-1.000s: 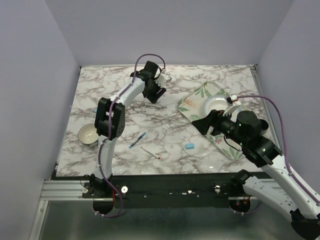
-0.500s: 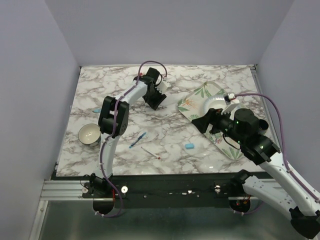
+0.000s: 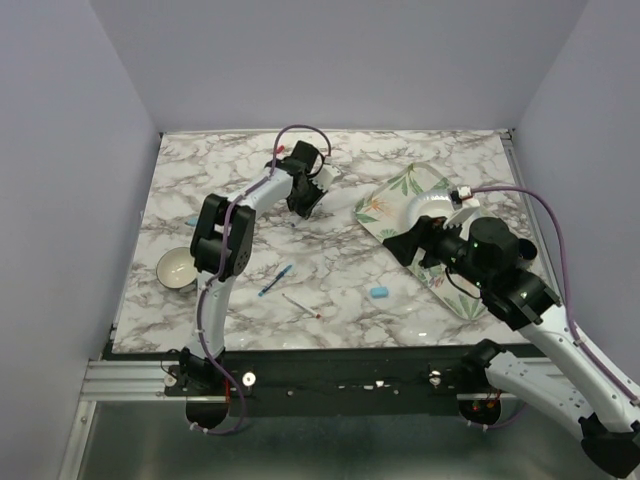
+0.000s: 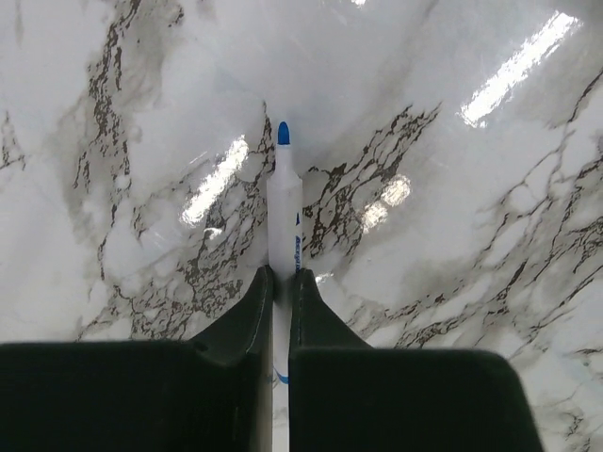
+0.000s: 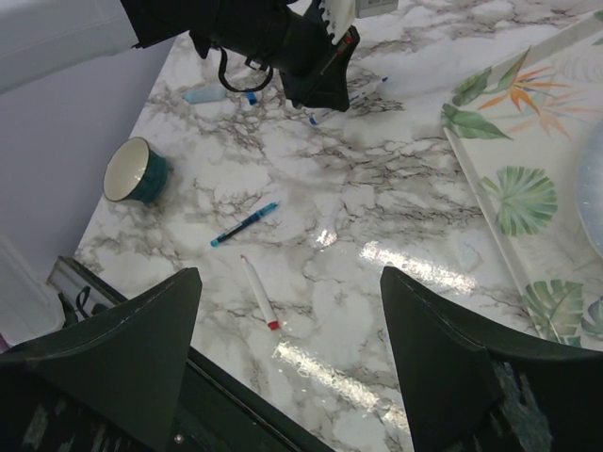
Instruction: Insert the pens into the pen caps
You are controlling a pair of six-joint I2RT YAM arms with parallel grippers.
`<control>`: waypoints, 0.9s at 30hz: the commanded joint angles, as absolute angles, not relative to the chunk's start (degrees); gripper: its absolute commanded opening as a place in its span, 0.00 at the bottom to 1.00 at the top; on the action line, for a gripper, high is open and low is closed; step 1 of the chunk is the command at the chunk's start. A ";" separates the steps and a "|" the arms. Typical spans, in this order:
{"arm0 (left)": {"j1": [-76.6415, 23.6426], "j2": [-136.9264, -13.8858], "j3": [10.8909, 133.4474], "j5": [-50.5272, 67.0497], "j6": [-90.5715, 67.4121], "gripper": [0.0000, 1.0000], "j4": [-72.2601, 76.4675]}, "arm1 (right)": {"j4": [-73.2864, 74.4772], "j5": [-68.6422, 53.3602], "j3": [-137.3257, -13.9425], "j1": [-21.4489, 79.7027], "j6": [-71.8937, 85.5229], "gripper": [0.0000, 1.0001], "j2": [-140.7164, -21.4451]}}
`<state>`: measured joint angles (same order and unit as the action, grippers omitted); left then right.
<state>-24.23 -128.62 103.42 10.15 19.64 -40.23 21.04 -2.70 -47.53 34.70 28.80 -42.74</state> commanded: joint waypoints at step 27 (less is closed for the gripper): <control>-29.26 -84.91 52.66 42.81 -56.16 0.00 31.19 | -10.62 -20.92 -33.23 34.54 42.10 0.72 -49.92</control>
